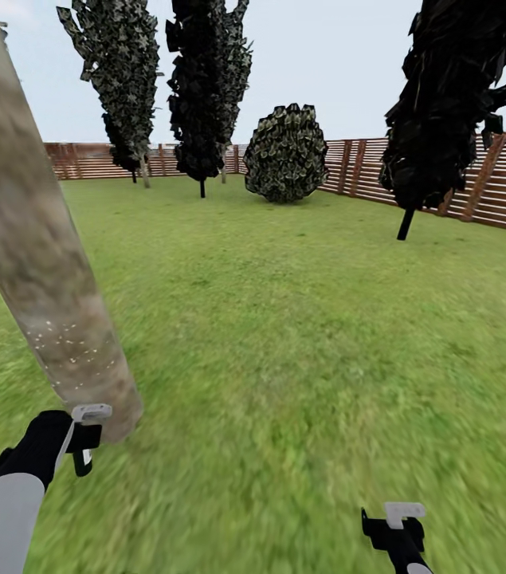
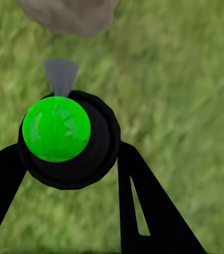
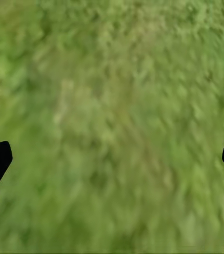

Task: In the garden, pick up the pesticide atomizer on the floor and spray pesticide onto both trees until each tree trunk is fully covered.

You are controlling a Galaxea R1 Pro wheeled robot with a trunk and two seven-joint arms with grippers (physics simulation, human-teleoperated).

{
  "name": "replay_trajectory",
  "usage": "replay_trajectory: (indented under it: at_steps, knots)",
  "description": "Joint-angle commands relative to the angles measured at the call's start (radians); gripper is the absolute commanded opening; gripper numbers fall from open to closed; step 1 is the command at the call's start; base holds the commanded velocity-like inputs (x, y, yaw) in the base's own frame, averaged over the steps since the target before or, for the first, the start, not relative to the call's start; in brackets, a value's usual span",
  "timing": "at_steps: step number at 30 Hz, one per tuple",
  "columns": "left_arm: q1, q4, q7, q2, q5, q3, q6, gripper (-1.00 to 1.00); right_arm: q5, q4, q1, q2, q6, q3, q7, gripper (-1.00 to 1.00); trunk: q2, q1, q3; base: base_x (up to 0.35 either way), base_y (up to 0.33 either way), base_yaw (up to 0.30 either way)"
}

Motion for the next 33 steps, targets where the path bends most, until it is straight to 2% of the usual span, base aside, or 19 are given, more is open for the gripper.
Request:
replay_trajectory:
  at_steps: [1, 16, 19, 28, 33]
  knots:
    - [-0.001, -0.002, -0.009, -0.001, -0.011, 0.004, 0.004, -1.00, 0.007, 0.001, 0.000, 0.000, -0.002, -0.001, -0.005, 1.00, 0.000, 0.000, -0.001, 0.024, -0.268, 0.276]
    - [-0.001, -0.004, -0.007, -0.007, -0.011, 0.002, 0.004, -1.00, 0.007, 0.001, 0.000, 0.002, -0.002, -0.001, -0.005, 1.00, 0.000, 0.000, -0.001, 0.032, -0.081, 0.277]
    - [-0.001, -0.001, 0.016, -0.008, -0.008, 0.002, 0.004, -1.00, 0.007, 0.001, 0.000, 0.002, -0.002, -0.001, -0.005, 1.00, 0.000, 0.000, -0.001, 0.041, -0.257, 0.259]
    - [-0.001, -0.001, 0.032, -0.010, -0.001, 0.002, 0.006, -1.00, 0.007, 0.002, 0.000, -0.001, -0.002, -0.002, -0.006, 1.00, 0.000, 0.000, -0.001, 0.004, -0.273, 0.034]
    - [-0.001, -0.001, 0.032, -0.010, -0.001, 0.006, 0.006, -1.00, 0.007, 0.002, 0.000, -0.001, -0.002, -0.002, -0.006, 1.00, 0.000, 0.000, -0.001, 0.158, -0.242, 0.000]
